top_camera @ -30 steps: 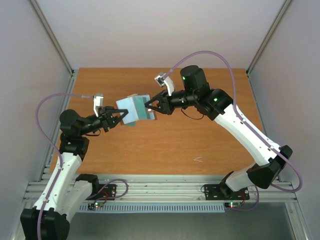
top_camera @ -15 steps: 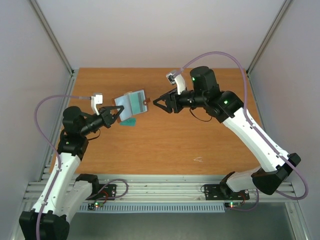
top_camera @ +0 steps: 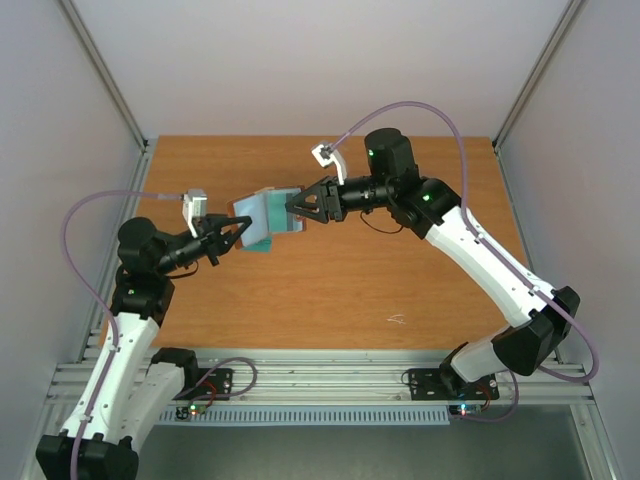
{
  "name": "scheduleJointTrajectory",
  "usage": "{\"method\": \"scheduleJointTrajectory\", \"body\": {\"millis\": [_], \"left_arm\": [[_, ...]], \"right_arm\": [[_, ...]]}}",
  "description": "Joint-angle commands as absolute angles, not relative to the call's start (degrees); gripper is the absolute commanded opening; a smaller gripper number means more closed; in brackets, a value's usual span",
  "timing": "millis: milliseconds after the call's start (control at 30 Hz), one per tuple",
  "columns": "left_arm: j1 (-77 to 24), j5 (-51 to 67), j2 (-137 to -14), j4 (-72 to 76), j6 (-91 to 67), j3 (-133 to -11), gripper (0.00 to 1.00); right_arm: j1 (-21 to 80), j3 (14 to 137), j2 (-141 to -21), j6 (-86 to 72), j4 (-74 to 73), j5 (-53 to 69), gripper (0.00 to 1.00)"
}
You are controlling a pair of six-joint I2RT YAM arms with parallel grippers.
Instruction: Take the credit cards out of the card holder
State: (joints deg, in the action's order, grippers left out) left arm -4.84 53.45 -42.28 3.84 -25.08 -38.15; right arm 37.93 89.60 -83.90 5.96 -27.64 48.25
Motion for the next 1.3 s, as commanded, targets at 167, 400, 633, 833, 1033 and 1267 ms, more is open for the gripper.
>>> {"method": "scheduleJointTrajectory", "body": {"millis": [167, 400, 633, 833, 1033, 1267], "left_arm": [[-4.9, 56.9, -41.4, 14.1, -27.5, -38.6, 0.0], [-4.9, 57.5, -41.2, 15.7, -28.8, -38.1, 0.0], [-4.9, 58.3, -41.3, 16.4, -29.4, -38.1, 0.0], [-4.9, 59.1, -41.3, 17.1, -29.9, -38.1, 0.0], [-5.0, 60.1, -41.0, 17.5, -30.7, -38.0, 0.0], [-5.0, 55.8, -41.2, 15.8, -30.8, -37.7, 0.0]], "right_arm": [[37.9, 89.0, -84.1, 6.2, -29.4, 42.7, 0.48], [37.4, 87.6, -83.0, 5.5, -28.4, 40.8, 0.55], [37.4, 88.2, -83.8, 5.2, -28.3, 40.6, 0.54], [37.4, 91.0, -85.6, 5.9, -30.5, 40.3, 0.64], [38.1, 91.6, -85.6, 6.9, -29.1, 42.4, 0.65], [39.3, 91.0, -85.5, 7.6, -28.2, 48.1, 0.42]]}}
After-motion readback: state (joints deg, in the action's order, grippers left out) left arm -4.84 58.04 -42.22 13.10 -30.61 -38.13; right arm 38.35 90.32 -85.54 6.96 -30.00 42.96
